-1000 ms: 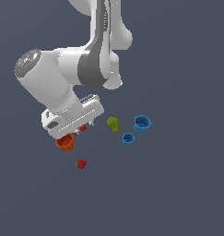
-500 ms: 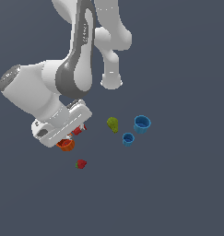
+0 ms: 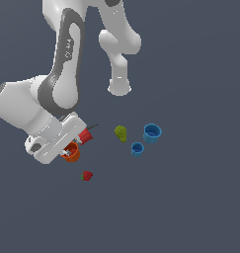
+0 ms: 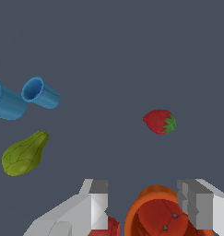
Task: Pick up a designated object from a clutter of objects.
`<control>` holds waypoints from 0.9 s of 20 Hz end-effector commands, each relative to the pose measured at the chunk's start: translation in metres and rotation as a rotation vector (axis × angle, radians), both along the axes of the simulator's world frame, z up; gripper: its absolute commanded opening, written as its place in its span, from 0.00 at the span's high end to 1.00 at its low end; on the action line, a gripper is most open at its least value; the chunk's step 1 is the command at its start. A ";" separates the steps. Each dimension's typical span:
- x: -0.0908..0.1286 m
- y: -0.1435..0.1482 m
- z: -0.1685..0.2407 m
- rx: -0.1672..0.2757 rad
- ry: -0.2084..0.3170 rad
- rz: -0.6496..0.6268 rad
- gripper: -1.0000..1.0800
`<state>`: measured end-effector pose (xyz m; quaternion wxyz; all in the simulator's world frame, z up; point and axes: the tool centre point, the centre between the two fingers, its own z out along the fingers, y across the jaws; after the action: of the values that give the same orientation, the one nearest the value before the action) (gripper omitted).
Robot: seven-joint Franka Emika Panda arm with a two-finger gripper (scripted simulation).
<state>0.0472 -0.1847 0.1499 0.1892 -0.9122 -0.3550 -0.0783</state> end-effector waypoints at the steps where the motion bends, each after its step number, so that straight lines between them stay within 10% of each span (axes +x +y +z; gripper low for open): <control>1: 0.000 -0.010 -0.007 0.020 -0.029 0.025 0.38; 18: -0.003 -0.074 -0.051 0.114 -0.230 0.150 0.38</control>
<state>0.0443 -0.2550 0.1018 0.2046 -0.8596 -0.4319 -0.1806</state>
